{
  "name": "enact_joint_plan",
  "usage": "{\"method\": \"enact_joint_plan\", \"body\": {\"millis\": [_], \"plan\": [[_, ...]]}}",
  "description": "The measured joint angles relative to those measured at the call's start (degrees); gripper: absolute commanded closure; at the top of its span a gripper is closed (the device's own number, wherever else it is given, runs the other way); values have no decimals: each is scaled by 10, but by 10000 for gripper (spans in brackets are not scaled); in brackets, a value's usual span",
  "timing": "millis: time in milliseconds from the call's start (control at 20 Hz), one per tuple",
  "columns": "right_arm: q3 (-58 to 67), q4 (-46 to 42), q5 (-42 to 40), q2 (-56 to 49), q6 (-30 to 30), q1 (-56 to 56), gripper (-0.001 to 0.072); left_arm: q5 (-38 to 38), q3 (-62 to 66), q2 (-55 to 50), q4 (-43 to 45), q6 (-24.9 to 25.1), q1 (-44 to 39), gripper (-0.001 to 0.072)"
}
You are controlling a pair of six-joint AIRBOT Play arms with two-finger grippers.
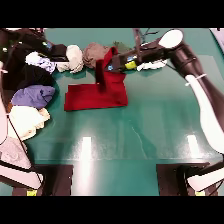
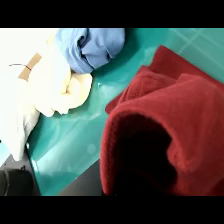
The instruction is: Fold the shirts.
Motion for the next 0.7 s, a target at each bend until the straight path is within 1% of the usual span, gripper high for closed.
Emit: {"method": "enact_joint_plan", "body": {"millis": [150, 200, 250, 300, 350, 400, 550, 650, 700], "plan": [[52, 0, -28, -62, -3, 40, 688, -13, 0, 18, 3, 3, 14, 685], [69, 0, -41, -86, -4, 55, 628, -17, 0, 22, 5, 4, 17, 685], [82, 0, -57, -107, -5, 69, 402, -21, 0, 24, 6, 4, 19, 685], [93, 2, -75, -128, -6, 84, 244, -24, 0, 25, 6, 4, 19, 685], [100, 2, -91, -148, -6, 100, 163, -26, 0, 27, 5, 5, 20, 685], [104, 2, -107, -165, -6, 113, 113, -29, 0, 28, 6, 5, 21, 685], [113, 2, -141, -197, -10, 145, 113, -33, 0, 30, 7, 5, 22, 685], [114, 0, -138, -199, -13, 138, 117, -38, 0, 30, 7, 5, 22, 685], [107, -1, -119, -193, -15, 127, 119, -41, 0, 30, 7, 6, 23, 685]]}}
